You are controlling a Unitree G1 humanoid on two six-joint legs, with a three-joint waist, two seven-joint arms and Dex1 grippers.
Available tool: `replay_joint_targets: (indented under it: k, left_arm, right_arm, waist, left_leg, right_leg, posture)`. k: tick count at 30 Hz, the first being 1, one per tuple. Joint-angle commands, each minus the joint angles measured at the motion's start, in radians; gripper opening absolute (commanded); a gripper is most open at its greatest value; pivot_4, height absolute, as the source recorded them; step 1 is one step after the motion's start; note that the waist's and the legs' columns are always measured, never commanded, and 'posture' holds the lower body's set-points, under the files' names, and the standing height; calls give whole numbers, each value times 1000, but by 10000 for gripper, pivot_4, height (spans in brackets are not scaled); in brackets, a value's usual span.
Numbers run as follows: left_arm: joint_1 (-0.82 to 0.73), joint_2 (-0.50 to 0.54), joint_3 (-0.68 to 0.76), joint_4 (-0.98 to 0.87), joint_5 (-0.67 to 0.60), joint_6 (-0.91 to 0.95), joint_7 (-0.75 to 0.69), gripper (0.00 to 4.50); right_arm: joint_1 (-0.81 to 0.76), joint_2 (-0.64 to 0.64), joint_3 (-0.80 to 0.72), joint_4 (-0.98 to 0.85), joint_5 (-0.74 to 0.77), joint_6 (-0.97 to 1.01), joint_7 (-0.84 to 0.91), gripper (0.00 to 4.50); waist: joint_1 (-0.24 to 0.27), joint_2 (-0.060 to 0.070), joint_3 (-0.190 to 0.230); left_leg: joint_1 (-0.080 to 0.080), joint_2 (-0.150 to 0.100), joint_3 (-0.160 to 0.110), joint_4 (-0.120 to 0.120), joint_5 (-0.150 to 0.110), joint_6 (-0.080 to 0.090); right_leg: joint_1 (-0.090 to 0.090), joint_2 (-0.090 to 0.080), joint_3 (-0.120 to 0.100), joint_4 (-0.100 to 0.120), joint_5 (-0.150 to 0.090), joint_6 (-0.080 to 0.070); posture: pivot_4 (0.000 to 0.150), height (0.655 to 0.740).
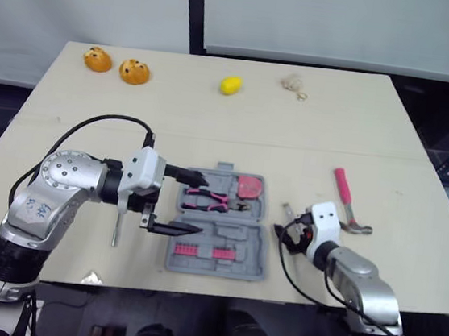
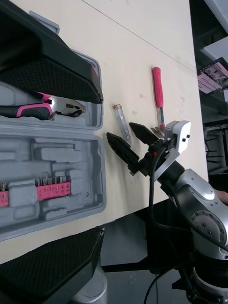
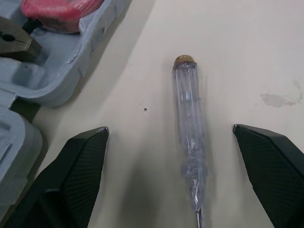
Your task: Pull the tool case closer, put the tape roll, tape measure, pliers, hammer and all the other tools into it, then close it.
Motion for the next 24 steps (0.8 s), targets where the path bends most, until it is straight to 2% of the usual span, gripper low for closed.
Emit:
replay_joint_targets:
  k: [1,3,4,6,8,18,21,24]
  left_arm:
    - [-9,15,25,-26,-4,-8,-3,45000]
    - [-8,18,28,-25,-5,-10,-4,45000]
    - [-8,20,28,-25,-5,-10,-4,45000]
    - [-10,20,27,-24,-4,-10,-4,45000]
    - [-16,20,26,-22,-3,-8,-4,45000]
    - [-9,16,24,-26,2,-18,-6,45000]
    - [-11,14,22,-29,1,-18,-6,45000]
    - [-19,13,20,-22,1,-18,-9,45000]
  right_arm:
    - [33,13,-4,-45,5,49,-40,44316]
    - [37,24,-6,-56,13,57,-51,44316]
    - [39,32,-9,-60,16,63,-59,42007]
    - [42,40,-8,-62,12,69,-72,36128]
    - [46,38,-4,-63,2,72,-83,27155]
    - [74,32,-17,-88,14,77,-90,27155]
    - [75,27,-20,-87,17,70,-84,18353]
    - [58,23,-32,-88,20,70,-83,3482]
  waist:
    - [2,0,0]
    - [2,0,0]
    - [2,-1,0]
    - [1,-1,0]
    - [0,-1,0]
    - [1,-2,-1]
    - [1,-2,-1]
    - [0,-2,-1]
  left_leg:
    - [0,0,0,0,0,0]
    - [0,0,0,0,0,0]
    - [0,0,0,0,0,0]
    - [0,0,0,0,0,0]
    - [0,0,0,0,0,0]
    - [0,0,0,0,0,0]
    - [0,0,0,0,0,0]
    - [0,0,0,0,0,0]
  right_leg:
    - [0,0,0,0,0,0]
    - [0,0,0,0,0,0]
    - [0,0,0,0,0,0]
    - [0,0,0,0,0,0]
    - [0,0,0,0,0,0]
    - [0,0,0,0,0,0]
    - [0,0,0,0,0,0]
    - [0,0,0,0,0,0]
  posture:
    - [1500,7400]
    - [1500,7400]
    - [1500,7400]
    - [1500,7400]
    - [1500,7400]
    - [1500,7400]
    - [1500,7400]
    - [1500,7400]
